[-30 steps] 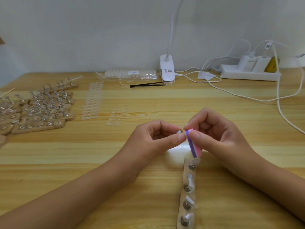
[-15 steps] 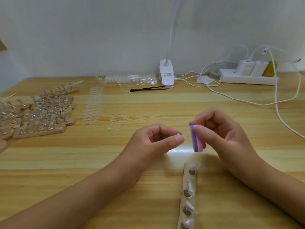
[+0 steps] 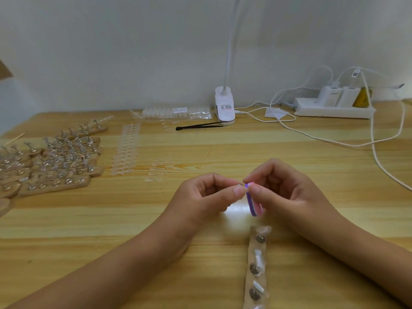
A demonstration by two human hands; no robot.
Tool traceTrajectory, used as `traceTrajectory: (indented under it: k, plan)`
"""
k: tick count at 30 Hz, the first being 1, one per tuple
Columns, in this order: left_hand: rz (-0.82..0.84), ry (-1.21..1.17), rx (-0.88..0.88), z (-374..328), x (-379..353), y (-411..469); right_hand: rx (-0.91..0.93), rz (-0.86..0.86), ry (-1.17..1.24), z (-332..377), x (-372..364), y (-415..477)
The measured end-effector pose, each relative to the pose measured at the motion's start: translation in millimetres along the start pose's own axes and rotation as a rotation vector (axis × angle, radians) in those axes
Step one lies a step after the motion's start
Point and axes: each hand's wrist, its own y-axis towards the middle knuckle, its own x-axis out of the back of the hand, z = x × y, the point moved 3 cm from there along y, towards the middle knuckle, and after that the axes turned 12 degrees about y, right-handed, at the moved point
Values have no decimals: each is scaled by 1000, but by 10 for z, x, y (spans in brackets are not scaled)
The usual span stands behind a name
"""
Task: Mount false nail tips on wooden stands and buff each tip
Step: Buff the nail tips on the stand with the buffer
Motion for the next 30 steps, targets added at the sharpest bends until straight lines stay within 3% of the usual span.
traceTrajectory:
  k: [3,5,9,12,14,18,23,30]
  plan:
    - [-8,-30,13,-5,-14,5,67,-92,43,58,54,-2]
    - [-20,-40,17,1,-7,9,102,-46,70,79,28,-42]
    - [-15,-44,12,4,-3,6,2,-20,29,-6,-26,-3]
    - [-9,-39,23,8,-9,1,112,-107,80,73,22,-27]
    - [-9,-31,25,15,-1,4,148,-73,55,98,6,-71]
    - [4,-40,21,15,3,15,25,-86,-2,-2,-3,-3]
    - [4,-118,54,8,12,24,64,-133,86,42,55,-17]
    - [7,-126,57,-3,15,29,24,-70,109,78,-4,-38]
